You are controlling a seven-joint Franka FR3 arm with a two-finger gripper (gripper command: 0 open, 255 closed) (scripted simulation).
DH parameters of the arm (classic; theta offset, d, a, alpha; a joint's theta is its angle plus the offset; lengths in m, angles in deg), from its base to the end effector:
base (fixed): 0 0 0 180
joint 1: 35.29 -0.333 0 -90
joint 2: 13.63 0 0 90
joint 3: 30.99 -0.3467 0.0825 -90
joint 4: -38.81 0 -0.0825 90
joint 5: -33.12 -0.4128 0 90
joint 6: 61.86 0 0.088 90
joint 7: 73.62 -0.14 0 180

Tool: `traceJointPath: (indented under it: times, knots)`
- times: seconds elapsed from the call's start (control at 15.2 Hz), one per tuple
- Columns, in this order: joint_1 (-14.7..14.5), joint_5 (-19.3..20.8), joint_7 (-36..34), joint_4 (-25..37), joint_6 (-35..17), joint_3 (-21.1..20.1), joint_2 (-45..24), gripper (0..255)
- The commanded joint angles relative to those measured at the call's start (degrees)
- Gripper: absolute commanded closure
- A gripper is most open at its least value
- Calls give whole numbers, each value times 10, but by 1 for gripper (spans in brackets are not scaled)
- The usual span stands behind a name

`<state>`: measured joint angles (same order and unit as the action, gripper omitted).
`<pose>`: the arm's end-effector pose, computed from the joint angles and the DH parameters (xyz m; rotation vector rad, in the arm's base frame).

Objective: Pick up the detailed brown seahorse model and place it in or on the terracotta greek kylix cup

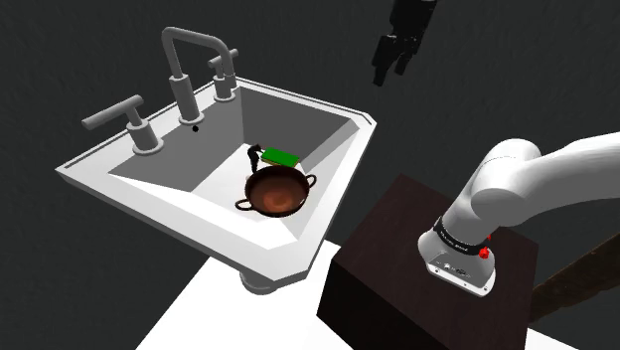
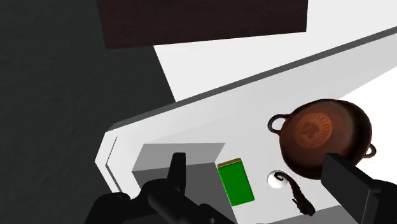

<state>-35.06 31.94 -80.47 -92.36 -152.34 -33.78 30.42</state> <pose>0.3221 0.0222 0.6077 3.1284 -0.1364 0.0922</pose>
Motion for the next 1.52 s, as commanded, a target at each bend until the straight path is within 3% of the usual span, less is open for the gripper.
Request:
traceJointPath:
  times: [0.0,0.46,0.86,1.19,1.45]
  knots:
    - [0,0,0,0,0,0,0,0]
    - [-6,-9,-61,-47,-146,-60,-68,0]
    - [-2,5,-121,-52,-266,-113,-160,0]
    - [11,44,-185,-30,-354,-159,-255,0]
    - [25,101,-251,5,-410,-193,-341,0]
